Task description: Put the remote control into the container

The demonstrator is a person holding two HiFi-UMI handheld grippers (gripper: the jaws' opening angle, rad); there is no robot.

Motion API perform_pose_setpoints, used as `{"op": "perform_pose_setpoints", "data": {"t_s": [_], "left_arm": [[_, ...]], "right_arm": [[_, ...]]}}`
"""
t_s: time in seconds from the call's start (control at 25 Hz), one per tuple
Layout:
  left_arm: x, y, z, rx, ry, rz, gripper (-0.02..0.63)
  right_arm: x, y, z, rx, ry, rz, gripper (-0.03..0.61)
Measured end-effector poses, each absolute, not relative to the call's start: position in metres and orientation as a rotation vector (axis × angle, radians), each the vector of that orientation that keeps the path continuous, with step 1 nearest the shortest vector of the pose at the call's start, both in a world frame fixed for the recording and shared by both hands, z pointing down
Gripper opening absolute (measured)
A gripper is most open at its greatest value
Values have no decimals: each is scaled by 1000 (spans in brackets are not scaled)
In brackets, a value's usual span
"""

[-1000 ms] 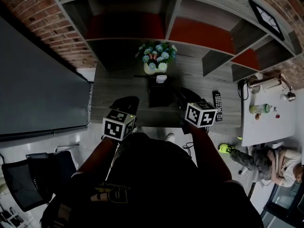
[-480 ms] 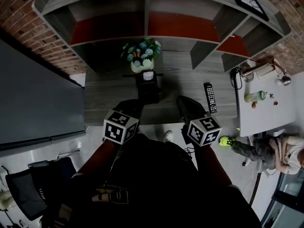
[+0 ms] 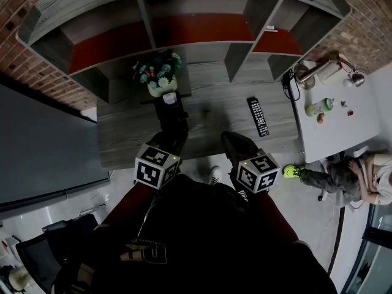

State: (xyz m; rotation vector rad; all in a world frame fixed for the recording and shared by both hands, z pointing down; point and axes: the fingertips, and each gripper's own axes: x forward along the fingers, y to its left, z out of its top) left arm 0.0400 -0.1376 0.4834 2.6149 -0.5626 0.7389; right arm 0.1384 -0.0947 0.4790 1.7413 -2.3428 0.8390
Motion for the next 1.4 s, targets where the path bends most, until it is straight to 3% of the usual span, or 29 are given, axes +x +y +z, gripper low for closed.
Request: {"op": "perform_pose_setpoints", "data": {"t_s": [0.64, 1.04, 1.12, 1.24, 1.4], "left_arm": [[116, -109, 500, 2619, -502, 827, 6], [148, -99, 535, 2548, -560, 914, 6], [150, -97, 539, 2535, -574, 927, 6], [150, -95, 542, 2516, -598, 947, 6], [145, -91, 547, 2481, -638, 974, 6]], "right_arm": [[255, -49, 512, 1950, -2116, 878, 8], [345, -12, 625, 1845, -1780, 866, 12], [352, -14, 644, 1822, -1760, 894, 40], [360, -22, 663, 1833, -1749, 911, 151], [370, -30, 680, 1798, -1726, 891, 230]]}}
